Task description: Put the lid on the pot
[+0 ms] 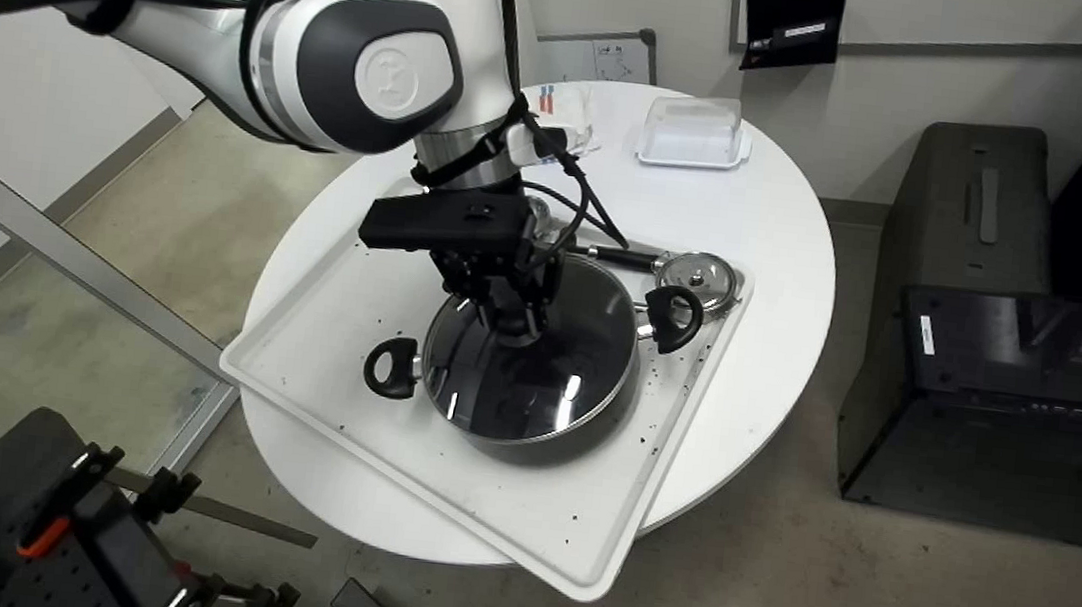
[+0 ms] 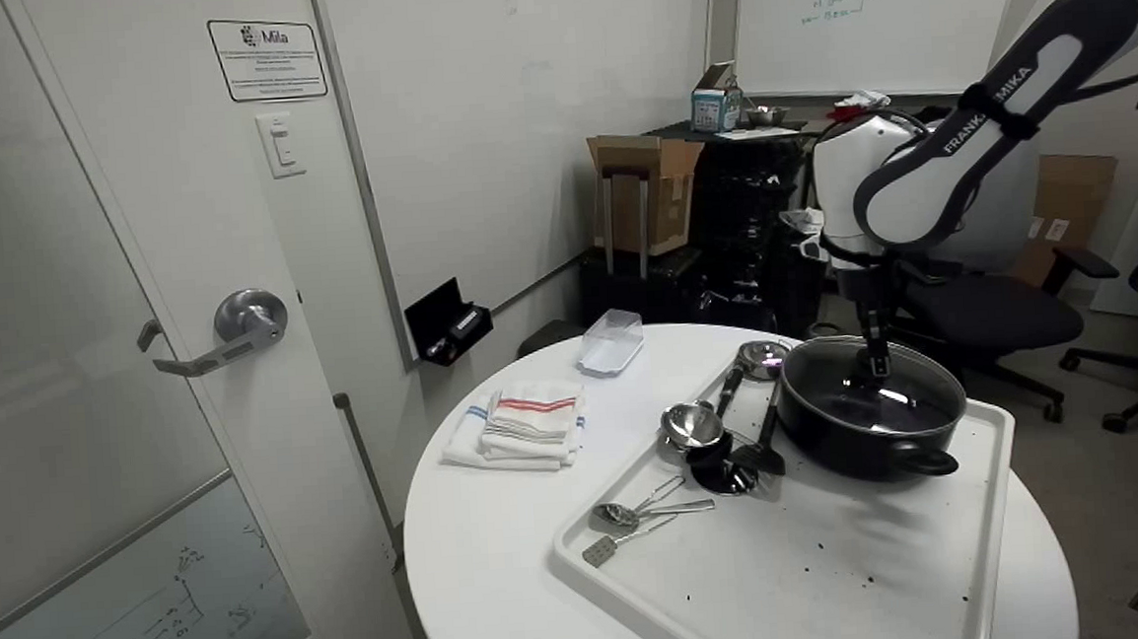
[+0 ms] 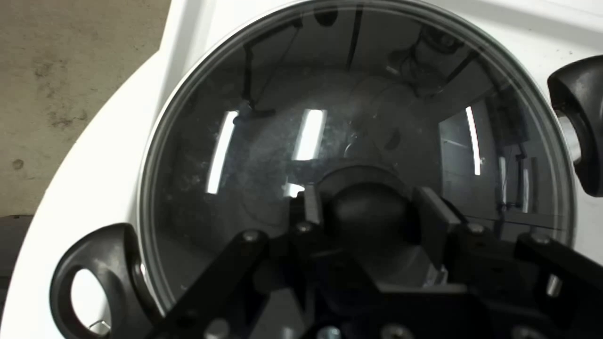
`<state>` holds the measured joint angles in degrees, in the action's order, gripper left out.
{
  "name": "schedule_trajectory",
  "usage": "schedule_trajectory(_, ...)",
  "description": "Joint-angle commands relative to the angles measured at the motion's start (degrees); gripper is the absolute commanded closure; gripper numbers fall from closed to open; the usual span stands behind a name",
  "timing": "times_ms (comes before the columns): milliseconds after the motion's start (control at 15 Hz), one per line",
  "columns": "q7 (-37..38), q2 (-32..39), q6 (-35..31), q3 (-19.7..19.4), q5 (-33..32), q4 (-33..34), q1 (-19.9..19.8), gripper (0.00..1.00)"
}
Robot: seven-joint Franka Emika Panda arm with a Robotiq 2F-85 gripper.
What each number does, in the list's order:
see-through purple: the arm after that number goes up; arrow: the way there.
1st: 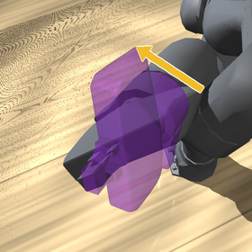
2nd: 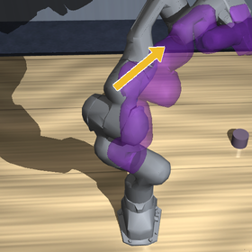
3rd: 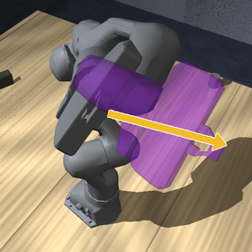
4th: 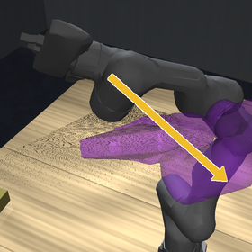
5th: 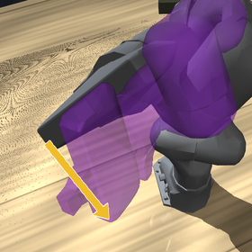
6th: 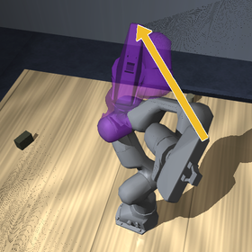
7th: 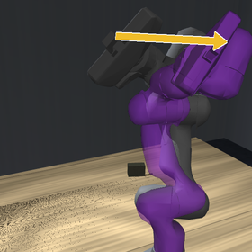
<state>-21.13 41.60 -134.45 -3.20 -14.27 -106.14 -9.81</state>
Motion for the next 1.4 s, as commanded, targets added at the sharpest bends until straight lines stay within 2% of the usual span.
schedule_trajectory(0,-0.3,0.2,1.3,-0.1,0.1,1.5,0.2,0.75)
schedule_trajectory(67,-0.3,0.2,1.5,-0.1,0.1,1.5,0.1,0.75)
schedule_trajectory(133,-0.3,0.2,1.6,-0.1,0.1,1.6,0.2,0.25)
schedule_trajectory(267,-0.3,0.3,1.7,-0.1,0.1,1.7,0.2,0.22)
schedule_trajectory(333,-0.4,0.2,1.7,0.0,0.1,1.7,0.2,0.37)
schedule_trajectory(400,-0.4,0.2,1.7,0.0,0.1,1.7,0.2,0.57)
schedule_trajectory(533,-0.4,0.2,1.6,0.0,0.1,1.7,0.3,0.63)
schedule_trajectory(600,-0.3,0.1,1.7,0.0,0.1,1.7,0.3,0.24)
schedule_trajectory(733,-0.3,0.0,1.8,0.0,0.2,1.7,0.3,0.24)
schedule_trajectory(933,-0.2,-0.1,1.7,0.1,0.2,1.6,0.4,0.03)
schedule_trajectory(1000,-0.1,-0.2,1.7,0.1,0.2,1.6,0.5,0.0)
schedule_trajectory(1333,-0.2,-1.0,1.6,0.3,0.2,1.3,0.6,0.0)
